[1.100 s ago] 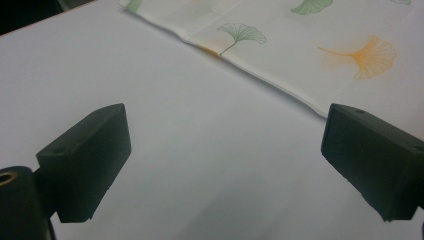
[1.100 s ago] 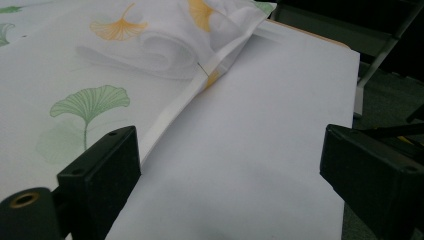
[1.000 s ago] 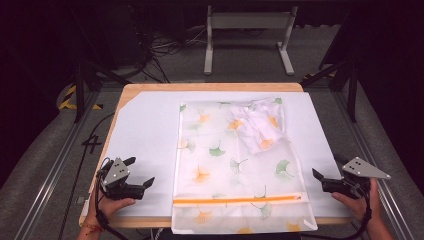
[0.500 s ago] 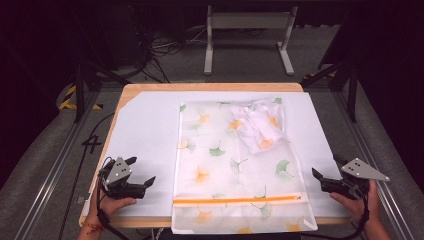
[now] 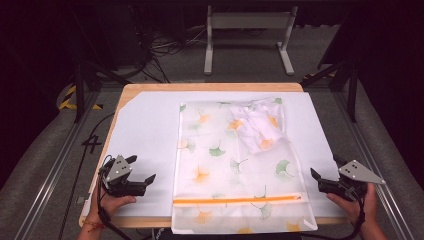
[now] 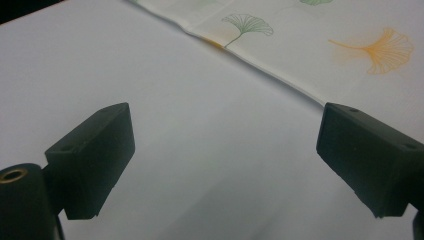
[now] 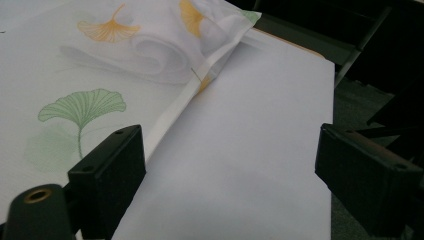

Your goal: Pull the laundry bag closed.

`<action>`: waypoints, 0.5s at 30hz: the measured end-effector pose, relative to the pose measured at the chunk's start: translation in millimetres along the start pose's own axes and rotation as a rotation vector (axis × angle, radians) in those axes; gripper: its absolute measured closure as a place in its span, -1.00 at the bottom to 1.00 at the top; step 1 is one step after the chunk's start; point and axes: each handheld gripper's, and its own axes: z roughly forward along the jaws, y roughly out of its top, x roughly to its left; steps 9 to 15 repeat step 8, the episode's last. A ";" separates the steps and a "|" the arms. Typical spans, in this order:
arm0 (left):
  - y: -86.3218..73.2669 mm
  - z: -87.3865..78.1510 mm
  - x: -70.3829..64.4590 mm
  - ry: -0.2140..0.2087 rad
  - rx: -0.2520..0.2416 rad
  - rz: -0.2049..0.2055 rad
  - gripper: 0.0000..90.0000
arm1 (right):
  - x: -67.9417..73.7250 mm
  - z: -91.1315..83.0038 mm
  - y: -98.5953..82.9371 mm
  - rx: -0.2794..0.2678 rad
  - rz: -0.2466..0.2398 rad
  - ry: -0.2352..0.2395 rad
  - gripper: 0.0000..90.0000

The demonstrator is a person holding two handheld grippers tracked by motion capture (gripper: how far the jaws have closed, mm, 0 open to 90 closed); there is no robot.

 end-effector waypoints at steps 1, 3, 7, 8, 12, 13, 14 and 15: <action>-0.1 0.4 -0.3 0.000 0.009 0.004 -0.79 | 0.5 0.4 -0.2 0.003 0.000 0.002 -0.71; 0.0 1.1 -0.5 -0.004 0.007 0.000 -0.79 | 1.6 1.0 0.0 0.014 0.004 0.029 -0.67; 0.9 0.9 -0.5 -0.015 0.002 -0.016 -0.79 | 7.0 3.9 1.3 0.022 -0.019 0.049 -0.69; 1.0 1.3 -0.6 -0.016 0.004 -0.016 -0.79 | 8.1 4.6 1.5 0.025 -0.024 0.045 -0.70; 1.0 1.3 -0.6 -0.016 0.004 -0.016 -0.79 | 8.1 4.6 1.5 0.025 -0.024 0.045 -0.70; 1.0 1.3 -0.6 -0.016 0.004 -0.016 -0.79 | 8.1 4.6 1.5 0.025 -0.024 0.045 -0.70; 1.0 1.3 -0.6 -0.016 0.004 -0.016 -0.79 | 8.1 4.6 1.5 0.025 -0.024 0.045 -0.70; 1.0 1.3 -0.6 -0.016 0.004 -0.016 -0.79 | 8.1 4.6 1.5 0.025 -0.024 0.045 -0.70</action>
